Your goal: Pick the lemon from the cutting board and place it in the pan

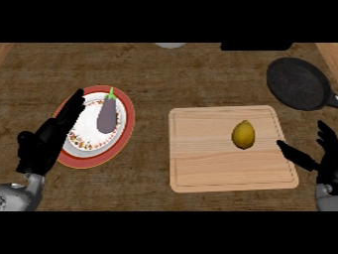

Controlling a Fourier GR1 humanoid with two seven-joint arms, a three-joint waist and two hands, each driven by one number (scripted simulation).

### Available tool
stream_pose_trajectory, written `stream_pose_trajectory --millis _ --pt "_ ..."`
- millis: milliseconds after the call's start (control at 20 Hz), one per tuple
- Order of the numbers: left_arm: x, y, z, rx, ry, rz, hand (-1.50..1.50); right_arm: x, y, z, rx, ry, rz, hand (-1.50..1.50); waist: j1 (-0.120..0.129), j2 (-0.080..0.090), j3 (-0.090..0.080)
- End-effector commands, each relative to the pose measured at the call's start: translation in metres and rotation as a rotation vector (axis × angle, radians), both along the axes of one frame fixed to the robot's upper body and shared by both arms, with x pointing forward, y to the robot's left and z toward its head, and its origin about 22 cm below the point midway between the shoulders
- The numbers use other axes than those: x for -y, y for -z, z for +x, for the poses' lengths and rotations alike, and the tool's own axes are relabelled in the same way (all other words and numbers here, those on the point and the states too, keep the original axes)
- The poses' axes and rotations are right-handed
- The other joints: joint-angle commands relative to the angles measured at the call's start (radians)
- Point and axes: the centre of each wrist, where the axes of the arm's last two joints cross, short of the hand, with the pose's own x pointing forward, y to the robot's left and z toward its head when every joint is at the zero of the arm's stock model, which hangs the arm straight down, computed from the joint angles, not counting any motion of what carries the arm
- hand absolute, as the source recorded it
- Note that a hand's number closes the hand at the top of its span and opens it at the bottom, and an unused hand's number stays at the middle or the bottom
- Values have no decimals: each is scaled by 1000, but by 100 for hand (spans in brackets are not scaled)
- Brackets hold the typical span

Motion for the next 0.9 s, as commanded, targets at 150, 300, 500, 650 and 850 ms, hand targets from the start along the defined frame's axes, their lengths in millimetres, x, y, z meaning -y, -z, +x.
stream_pose_trajectory --millis 150,300,500,650,850 --pt "4 -7 16 -5 35 0 0 -26 -6 13 -333 -12 -96 -150 13 -9 1" --pt "9 1 16 -13 35 -22 0 -28 -29 26 -483 -59 -154 -150 11 -10 1" --pt "14 5 9 3 54 1 0 -34 -73 59 -715 -164 -123 -150 25 -11 0" --pt "14 -1 11 8 66 0 0 -41 -96 83 -851 -264 -44 -150 37 -6 2" --pt "10 -5 19 9 59 -14 0 -63 -109 113 -980 -339 42 -150 47 -1 3"
